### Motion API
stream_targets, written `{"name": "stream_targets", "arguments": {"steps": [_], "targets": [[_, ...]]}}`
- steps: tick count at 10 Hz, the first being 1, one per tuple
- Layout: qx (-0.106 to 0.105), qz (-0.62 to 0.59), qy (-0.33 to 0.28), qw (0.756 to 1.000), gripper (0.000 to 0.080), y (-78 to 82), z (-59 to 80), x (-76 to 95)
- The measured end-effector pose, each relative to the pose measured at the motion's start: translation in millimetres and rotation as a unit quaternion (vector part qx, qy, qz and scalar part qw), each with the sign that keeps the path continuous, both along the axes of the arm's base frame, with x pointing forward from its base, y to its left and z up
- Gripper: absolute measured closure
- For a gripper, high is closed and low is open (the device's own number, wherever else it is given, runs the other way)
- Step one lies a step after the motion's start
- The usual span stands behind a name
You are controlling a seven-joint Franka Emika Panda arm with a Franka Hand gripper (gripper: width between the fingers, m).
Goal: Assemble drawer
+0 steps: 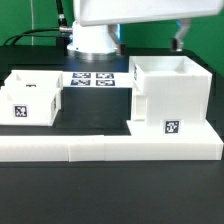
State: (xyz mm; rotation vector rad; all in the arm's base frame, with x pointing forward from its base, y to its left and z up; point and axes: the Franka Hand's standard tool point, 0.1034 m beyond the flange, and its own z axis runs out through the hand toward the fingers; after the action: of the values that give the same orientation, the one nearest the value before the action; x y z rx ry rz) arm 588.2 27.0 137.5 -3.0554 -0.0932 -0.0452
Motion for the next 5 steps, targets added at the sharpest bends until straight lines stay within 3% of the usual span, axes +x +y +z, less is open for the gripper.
{"name": "stream_targets", "arguments": {"steps": [2, 5], "targets": [[-0.002, -0.003, 0.003, 1.0, 0.015, -37.8, -3.2, -22.7], [-0.01, -0.003, -0.009, 1.0, 0.015, -79.2, -19.7, -36.5]]}}
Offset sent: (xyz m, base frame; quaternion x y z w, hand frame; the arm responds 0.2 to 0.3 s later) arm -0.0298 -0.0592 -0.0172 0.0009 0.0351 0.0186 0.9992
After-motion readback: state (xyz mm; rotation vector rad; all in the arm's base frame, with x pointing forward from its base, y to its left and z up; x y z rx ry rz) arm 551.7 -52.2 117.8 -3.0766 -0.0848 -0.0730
